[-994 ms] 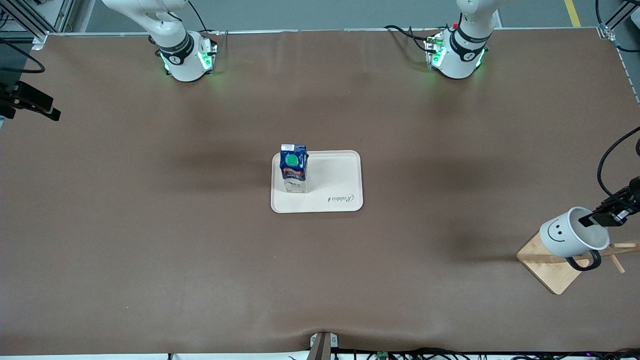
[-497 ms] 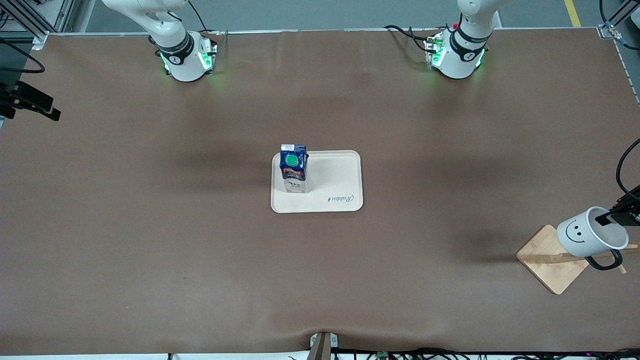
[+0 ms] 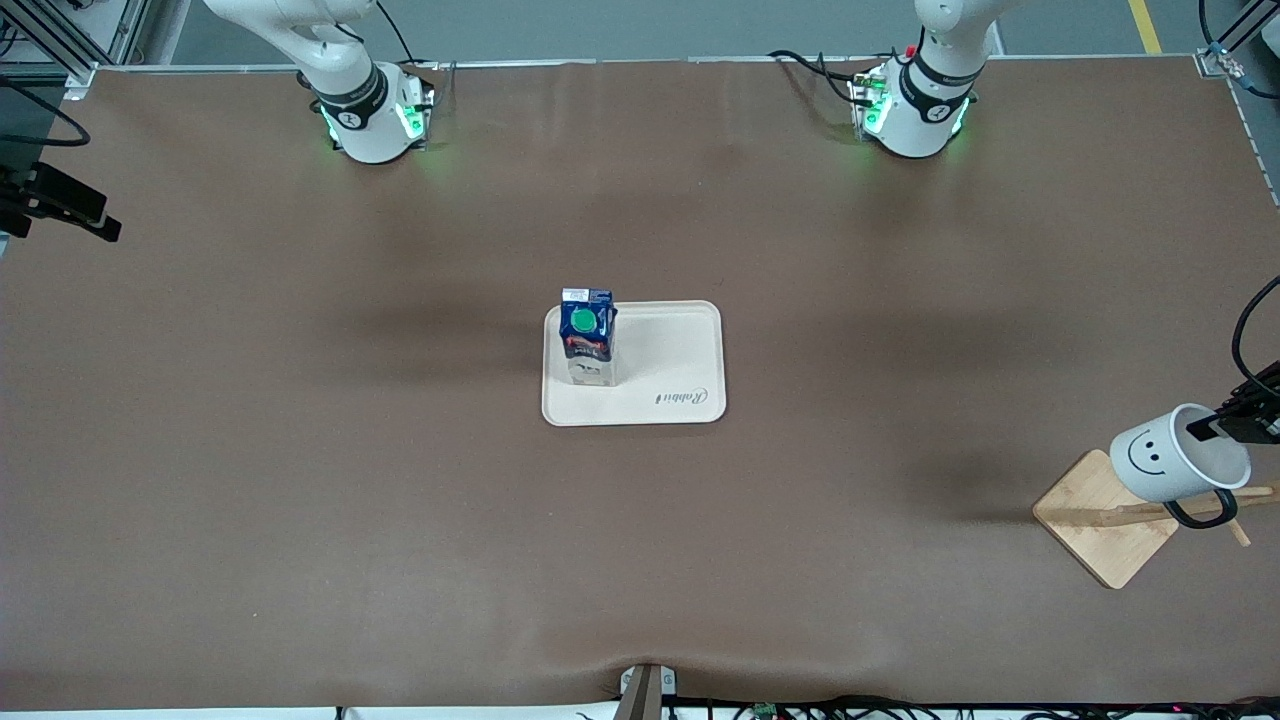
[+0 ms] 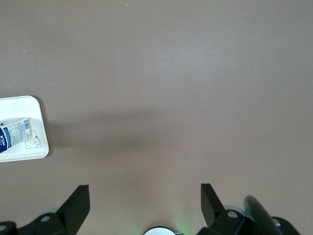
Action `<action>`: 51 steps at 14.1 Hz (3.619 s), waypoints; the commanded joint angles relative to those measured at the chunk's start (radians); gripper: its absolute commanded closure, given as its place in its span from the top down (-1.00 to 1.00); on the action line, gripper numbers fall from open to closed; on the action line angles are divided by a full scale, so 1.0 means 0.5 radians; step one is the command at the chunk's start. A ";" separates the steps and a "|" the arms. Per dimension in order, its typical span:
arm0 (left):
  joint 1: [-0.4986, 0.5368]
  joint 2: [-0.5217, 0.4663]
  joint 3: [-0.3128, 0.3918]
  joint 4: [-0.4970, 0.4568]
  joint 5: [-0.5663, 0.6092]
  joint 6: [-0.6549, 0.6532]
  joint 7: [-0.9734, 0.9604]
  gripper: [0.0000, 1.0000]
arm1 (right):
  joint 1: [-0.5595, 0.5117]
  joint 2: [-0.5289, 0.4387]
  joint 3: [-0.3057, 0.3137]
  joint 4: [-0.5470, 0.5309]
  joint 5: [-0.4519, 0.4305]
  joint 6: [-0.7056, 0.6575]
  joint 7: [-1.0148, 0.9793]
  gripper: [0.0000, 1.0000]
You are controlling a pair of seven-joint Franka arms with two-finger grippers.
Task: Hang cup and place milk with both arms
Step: 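Hang the mug handle on a stand peg with the left gripper, then open the left gripper and withdraw while the right gripper reaches the milk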
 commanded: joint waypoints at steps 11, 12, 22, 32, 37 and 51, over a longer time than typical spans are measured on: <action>0.123 -0.007 -0.010 -0.020 -0.051 -0.102 0.132 -1.00 | -0.045 0.003 0.031 0.014 0.021 -0.010 -0.021 1.00; 0.126 -0.004 -0.010 -0.020 -0.048 -0.102 0.132 -1.00 | -0.048 0.003 0.028 0.014 0.021 -0.010 -0.021 1.00; 0.163 0.106 -0.007 -0.011 -0.048 -0.056 0.230 -0.43 | -0.014 0.058 0.034 0.004 0.037 -0.019 -0.018 1.00; 0.020 0.008 -0.032 0.020 0.046 -0.059 0.282 1.00 | 0.108 0.441 0.043 0.057 0.024 0.055 -0.015 1.00; 0.001 -0.133 -0.182 0.023 0.371 -0.194 0.298 1.00 | 0.230 0.435 0.052 0.038 0.187 0.030 -0.012 1.00; 0.004 -0.243 -0.575 0.151 0.823 -0.586 0.350 1.00 | 0.927 0.883 0.055 0.057 0.242 0.668 0.548 1.00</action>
